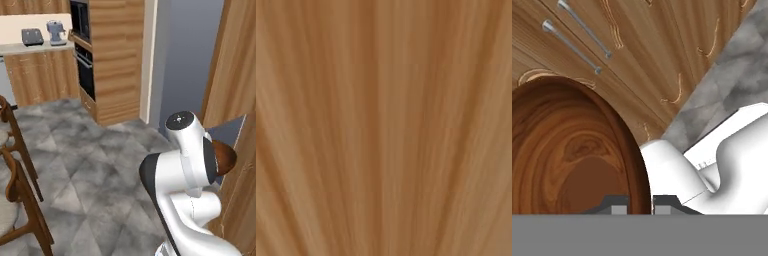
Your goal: Take the smaller bowl and place it next to the appetizer plate on the dining counter , and place the larger bowl next to the plate with cooked food.
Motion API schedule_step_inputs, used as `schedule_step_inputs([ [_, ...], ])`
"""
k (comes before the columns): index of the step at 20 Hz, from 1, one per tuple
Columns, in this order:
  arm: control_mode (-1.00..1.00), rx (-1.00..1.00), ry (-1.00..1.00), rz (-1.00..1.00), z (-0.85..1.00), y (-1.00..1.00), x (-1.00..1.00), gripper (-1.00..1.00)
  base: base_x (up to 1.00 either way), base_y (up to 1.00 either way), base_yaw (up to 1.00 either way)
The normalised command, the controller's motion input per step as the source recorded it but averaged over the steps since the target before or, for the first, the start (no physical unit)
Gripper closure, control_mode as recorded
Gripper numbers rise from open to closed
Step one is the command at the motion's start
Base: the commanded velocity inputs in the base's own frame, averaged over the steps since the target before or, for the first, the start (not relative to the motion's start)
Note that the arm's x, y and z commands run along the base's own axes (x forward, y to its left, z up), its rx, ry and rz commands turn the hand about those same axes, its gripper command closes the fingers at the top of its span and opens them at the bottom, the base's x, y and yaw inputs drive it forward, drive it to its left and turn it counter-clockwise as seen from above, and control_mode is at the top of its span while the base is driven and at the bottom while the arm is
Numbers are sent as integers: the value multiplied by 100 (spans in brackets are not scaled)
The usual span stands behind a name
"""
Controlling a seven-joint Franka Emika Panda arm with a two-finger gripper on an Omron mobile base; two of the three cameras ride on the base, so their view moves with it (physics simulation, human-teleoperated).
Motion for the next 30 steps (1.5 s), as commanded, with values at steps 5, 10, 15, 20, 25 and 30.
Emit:
schedule_step_inputs([
  [5, 100, 0, 0, 0, 0, 0, 0, 100, 14, 0, 59],
  [10, 100, 0, 0, 0, 0, 0, 0, 100, 46, 0, 52],
  [15, 100, 0, 0, 0, 0, 0, 0, 100, 50, 1, 53],
  [20, 100, 0, 0, 0, 0, 0, 0, 100, 42, 21, 48],
  [25, 100, 0, 0, 0, 0, 0, 0, 100, 72, 44, 36],
  [30, 100, 0, 0, 0, 0, 0, 0, 100, 64, 40, 31],
])
